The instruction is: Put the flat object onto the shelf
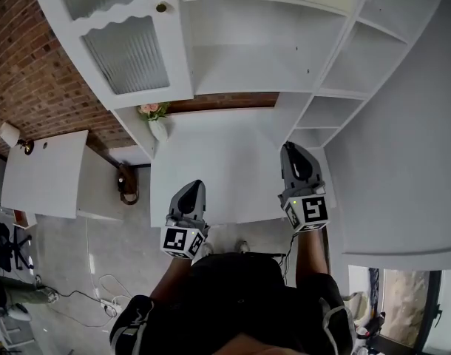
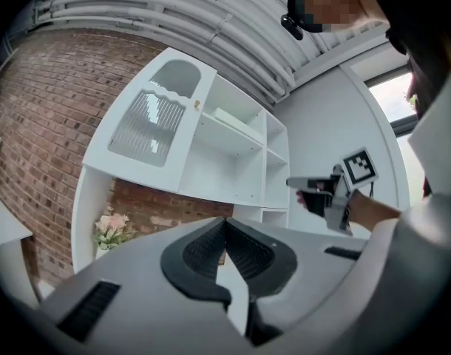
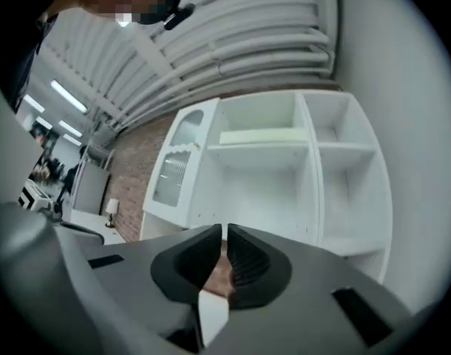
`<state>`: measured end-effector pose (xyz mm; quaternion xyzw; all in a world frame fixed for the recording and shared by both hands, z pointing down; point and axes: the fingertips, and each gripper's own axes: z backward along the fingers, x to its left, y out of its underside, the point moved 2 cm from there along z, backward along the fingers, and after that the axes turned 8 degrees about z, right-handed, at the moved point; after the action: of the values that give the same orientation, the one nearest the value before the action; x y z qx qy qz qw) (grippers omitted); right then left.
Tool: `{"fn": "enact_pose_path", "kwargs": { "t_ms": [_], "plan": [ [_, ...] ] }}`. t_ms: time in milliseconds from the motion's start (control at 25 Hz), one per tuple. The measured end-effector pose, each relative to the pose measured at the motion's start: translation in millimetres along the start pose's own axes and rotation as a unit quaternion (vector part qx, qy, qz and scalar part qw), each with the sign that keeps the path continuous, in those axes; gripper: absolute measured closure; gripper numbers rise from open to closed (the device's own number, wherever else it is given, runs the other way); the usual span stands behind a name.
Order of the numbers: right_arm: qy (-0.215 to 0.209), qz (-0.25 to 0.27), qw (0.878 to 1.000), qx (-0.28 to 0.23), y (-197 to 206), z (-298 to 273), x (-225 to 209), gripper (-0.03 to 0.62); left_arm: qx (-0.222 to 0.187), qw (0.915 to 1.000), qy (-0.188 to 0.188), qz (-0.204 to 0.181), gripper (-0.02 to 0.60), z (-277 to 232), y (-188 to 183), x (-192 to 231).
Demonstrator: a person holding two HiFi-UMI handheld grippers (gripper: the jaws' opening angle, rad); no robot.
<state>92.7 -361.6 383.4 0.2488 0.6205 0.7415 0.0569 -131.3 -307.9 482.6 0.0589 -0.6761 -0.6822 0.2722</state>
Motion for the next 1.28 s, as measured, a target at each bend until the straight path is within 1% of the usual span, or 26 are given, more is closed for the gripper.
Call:
{"fn": "enact_pose_path", "kwargs": {
  "t_ms": [80, 120, 200, 320, 440, 640, 760, 1160, 1280],
  "plan": [
    [0.005, -0.074, 0.997, 0.029, 45.1, 16.9, 29.0, 0.556, 0.006, 1.0000, 0.005, -0.003, 0.572, -0.1, 2.5, -4.6],
    [0.008, -0.097, 0.994, 0.043, 62.1, 25.3, 43.6, 0.557, 0.009, 1.0000, 0.004, -0.002, 0.572, 0.6, 4.6, -5.1],
    [0.014, -0.121, 0.990, 0.071, 86.2, 40.7, 68.4, 0.560, 0.014, 0.9999, -0.001, 0.001, 0.572, 1.5, 9.1, -5.2],
    [0.018, -0.149, 0.983, 0.106, 110.9, 56.9, 91.2, 0.560, 0.008, 1.0000, 0.000, 0.003, 0.572, -0.2, 12.2, -7.6],
    [0.018, -0.143, 0.982, 0.126, 123.2, 63.2, 102.2, 0.559, 0.008, 1.0000, 0.003, 0.003, 0.572, -1.5, 14.6, -10.2],
    [0.010, -0.112, 0.987, 0.114, 116.5, 56.1, 103.4, 0.560, 0.004, 1.0000, 0.006, -0.002, 0.572, -2.0, 12.6, -10.8],
    [0.002, -0.103, 0.987, 0.122, 116.3, 54.9, 102.7, 0.560, 0.004, 1.0000, 0.004, -0.002, 0.572, -1.7, 12.8, -11.0],
    [-0.004, -0.099, 0.988, 0.115, 115.2, 51.8, 106.9, 0.562, 0.005, 1.0000, -0.007, 0.004, 0.572, 0.3, 15.2, -6.9],
    [-0.008, -0.097, 0.987, 0.124, 117.6, 54.6, 106.7, 0.562, -0.002, 0.9999, -0.006, 0.009, 0.571, 0.8, 14.6, -6.3]
  ]
}}
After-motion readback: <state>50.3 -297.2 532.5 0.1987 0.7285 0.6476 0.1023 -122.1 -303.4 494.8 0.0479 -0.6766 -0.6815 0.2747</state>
